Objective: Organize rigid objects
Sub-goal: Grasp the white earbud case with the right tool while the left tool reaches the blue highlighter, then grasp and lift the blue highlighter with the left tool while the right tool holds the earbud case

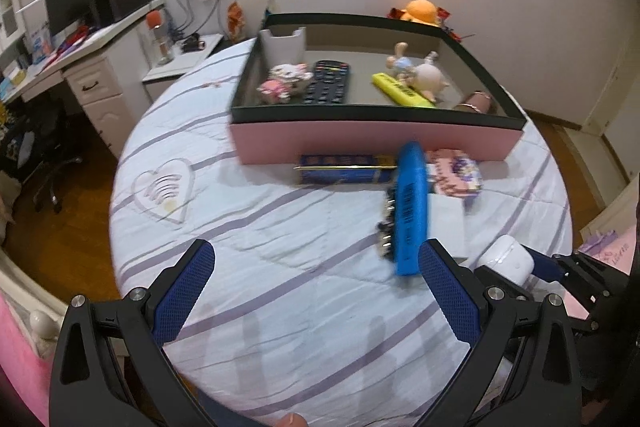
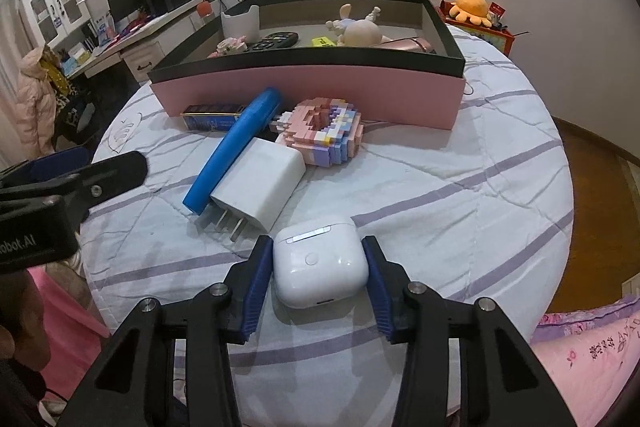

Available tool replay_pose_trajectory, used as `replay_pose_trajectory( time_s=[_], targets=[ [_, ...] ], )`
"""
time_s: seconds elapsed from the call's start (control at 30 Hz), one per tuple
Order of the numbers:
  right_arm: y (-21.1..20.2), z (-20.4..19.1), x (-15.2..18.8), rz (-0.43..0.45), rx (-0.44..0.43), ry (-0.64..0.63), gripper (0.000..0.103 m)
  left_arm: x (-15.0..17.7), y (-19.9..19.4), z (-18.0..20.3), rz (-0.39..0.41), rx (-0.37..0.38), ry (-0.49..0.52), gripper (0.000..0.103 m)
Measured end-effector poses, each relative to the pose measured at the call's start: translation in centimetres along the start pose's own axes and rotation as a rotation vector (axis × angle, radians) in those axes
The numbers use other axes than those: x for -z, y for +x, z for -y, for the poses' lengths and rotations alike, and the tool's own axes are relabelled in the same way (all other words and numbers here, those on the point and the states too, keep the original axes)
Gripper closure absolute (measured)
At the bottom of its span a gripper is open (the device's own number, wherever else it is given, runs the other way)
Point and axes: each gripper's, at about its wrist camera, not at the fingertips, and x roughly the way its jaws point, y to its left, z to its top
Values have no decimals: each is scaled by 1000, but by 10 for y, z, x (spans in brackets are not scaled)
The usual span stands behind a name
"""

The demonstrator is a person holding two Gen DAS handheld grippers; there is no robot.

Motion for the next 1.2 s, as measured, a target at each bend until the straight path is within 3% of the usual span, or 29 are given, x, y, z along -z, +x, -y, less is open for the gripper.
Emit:
replay_pose_trajectory(
  time_s=[0.3, 0.67, 0.73, 0.8, 0.83, 1.03, 1.2],
  targets=[
    [1, 9, -2, -1, 2, 20, 57, -13, 32, 25, -26, -32, 76, 0],
    [5, 11, -9, -3, -2, 22, 57, -22, 57, 10, -56, 57, 29, 1],
    [5, 13, -11, -3, -1, 24, 57, -21, 59, 5, -61, 56, 19, 10],
    [5, 14, -12, -4, 2, 26, 57, -19, 65, 1, -88, 49, 11, 33],
    [5, 14, -12, -4, 3, 27, 57, -18, 68, -2, -94, 44, 6, 34],
    [7, 13, -13, -6, 7, 27, 57, -22, 70, -2, -87, 47, 40, 32],
    [7, 13, -13, -7, 9, 28, 57, -30, 66, -1, -93, 124, 38, 10]
  ],
)
